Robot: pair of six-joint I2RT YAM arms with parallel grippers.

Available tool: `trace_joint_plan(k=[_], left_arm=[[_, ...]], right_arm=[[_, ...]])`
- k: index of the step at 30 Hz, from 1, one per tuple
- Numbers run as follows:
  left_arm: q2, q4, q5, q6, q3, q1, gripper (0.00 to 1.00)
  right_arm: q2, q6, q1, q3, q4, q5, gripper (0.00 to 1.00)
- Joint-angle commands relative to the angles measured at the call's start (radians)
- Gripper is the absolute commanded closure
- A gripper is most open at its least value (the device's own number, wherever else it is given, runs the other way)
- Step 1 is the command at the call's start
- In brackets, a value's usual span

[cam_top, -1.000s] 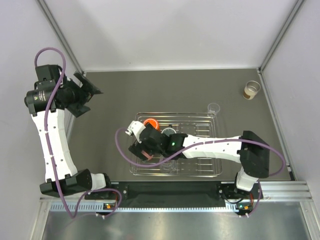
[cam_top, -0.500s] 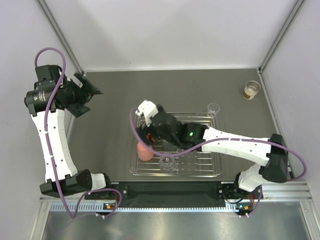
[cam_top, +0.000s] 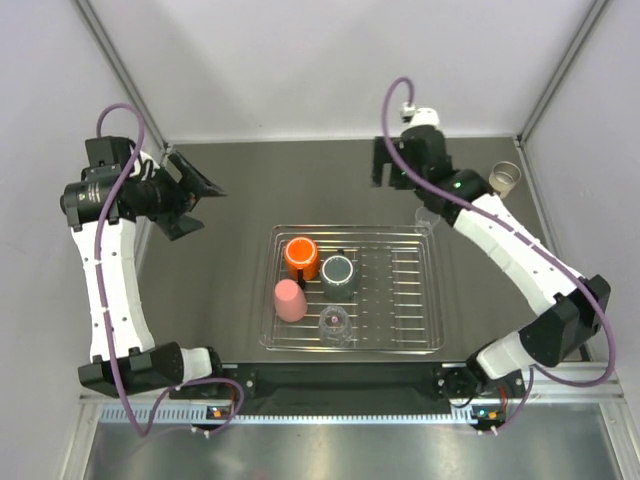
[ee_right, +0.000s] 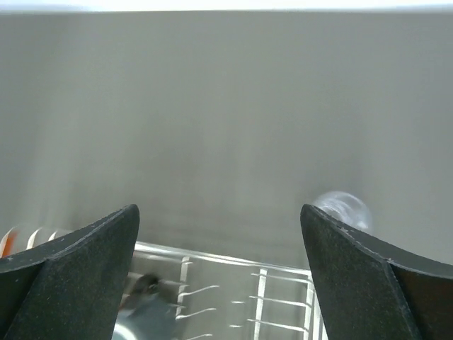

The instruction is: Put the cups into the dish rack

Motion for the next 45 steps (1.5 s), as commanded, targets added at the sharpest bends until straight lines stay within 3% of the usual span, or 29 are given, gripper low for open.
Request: trace_joint_plan(k=[1, 9, 14, 19, 26, 31, 45], left_arm=[[-0.011, -0.007, 0.067, 0.018, 0.020, -0.033, 0.06], [0.021, 0.021, 0.091, 0.022, 0.072, -0.089, 0.08], [0.032, 0.009, 0.096, 0.050, 0.079, -0.122, 0.09], [0.023, 0.016, 0.095, 0.064, 0.078, -0.137, 0.09], [0.030, 0.018, 0.082, 0.077, 0.082, -0.171, 0.10], [0.049, 0.010, 0.075, 0.079, 0.104, -0.177, 0.10], [0.086, 0.030, 0.059, -0.004, 0.115, -0.212, 0.10]], right_arm=[[-0.030, 0.135, -0.119, 0.042, -0.088, -0.091, 0.06], [-0.046, 0.254, -0.458, 0.009, -0.149, -0.125, 0.09], [0.035, 0.352, -0.662, 0.018, -0.146, -0.142, 0.11], [0.137, 0.442, -0.788, 0.055, -0.143, -0.139, 0.11], [0.327, 0.488, -0.857, 0.201, -0.137, -0.159, 0.12], [0.397, 0.539, -0.896, 0.219, -0.141, -0.154, 0.16], [0.562, 0.493, -0.920, 0.273, -0.138, -0.143, 0.27]])
